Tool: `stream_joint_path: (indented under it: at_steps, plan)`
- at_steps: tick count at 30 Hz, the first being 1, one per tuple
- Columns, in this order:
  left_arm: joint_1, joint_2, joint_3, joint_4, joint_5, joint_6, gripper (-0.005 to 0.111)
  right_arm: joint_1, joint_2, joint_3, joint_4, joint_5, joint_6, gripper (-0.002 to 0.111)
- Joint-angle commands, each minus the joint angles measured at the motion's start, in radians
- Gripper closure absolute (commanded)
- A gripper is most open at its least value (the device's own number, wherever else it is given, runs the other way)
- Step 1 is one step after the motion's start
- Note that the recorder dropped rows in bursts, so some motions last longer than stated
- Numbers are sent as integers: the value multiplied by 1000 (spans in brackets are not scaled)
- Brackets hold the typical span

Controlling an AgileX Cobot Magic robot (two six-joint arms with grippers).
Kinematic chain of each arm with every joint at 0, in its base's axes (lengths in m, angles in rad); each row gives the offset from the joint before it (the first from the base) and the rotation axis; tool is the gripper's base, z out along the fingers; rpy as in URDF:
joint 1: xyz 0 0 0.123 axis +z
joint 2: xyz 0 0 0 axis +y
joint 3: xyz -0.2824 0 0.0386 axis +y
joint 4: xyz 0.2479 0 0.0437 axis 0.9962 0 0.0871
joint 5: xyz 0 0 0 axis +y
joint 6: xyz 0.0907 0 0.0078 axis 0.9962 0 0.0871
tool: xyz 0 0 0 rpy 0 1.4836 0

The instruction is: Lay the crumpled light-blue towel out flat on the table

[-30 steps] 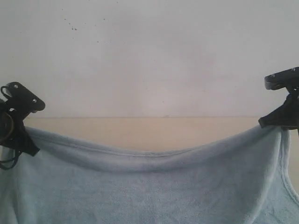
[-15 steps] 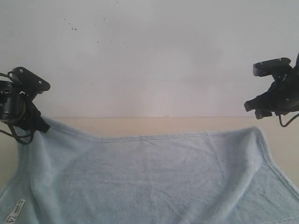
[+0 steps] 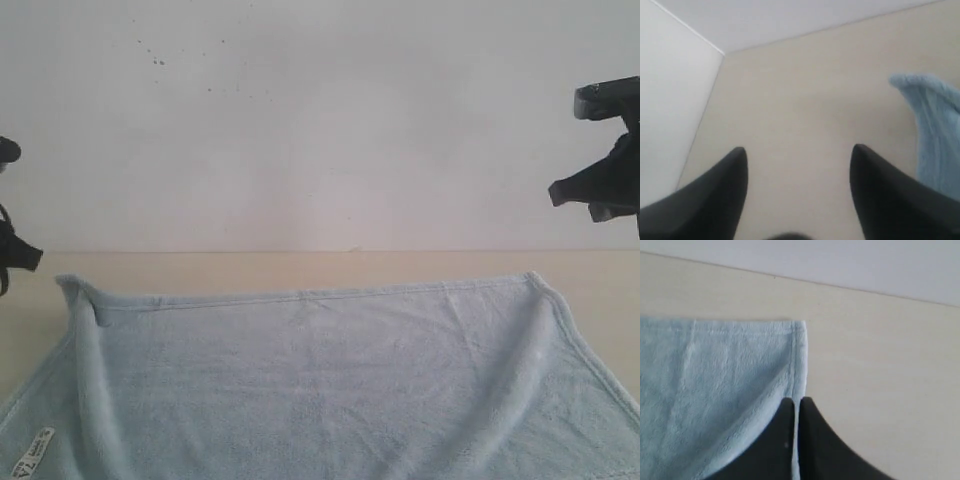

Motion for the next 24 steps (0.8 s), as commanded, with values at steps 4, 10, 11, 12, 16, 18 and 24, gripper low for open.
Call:
stream_joint_path:
  at_steps: [4, 10, 11, 12, 16, 18, 24]
  plan:
    - [1, -188, 371, -63, -177, 8, 66, -8, -202, 383, 18, -116, -9, 107]
    - [1, -124, 404, -84, -239, 49, 74, -8, -254, 452, 361, -59, -251, 107]
    - [1, -110, 404, -89, -235, 51, 84, -8, -259, 452, 410, -47, -297, 107]
    - [1, -102, 404, -92, -230, 51, 92, -8, -261, 452, 431, -45, -316, 107]
    - [1, -97, 409, -113, -228, 56, 103, -5, -270, 452, 455, -33, -332, 107]
    - [1, -97, 418, -126, -226, 56, 103, -5, -270, 452, 455, -23, -340, 107]
    - [1, -97, 445, -307, -258, 210, 103, -5, -270, 452, 457, -18, -340, 107]
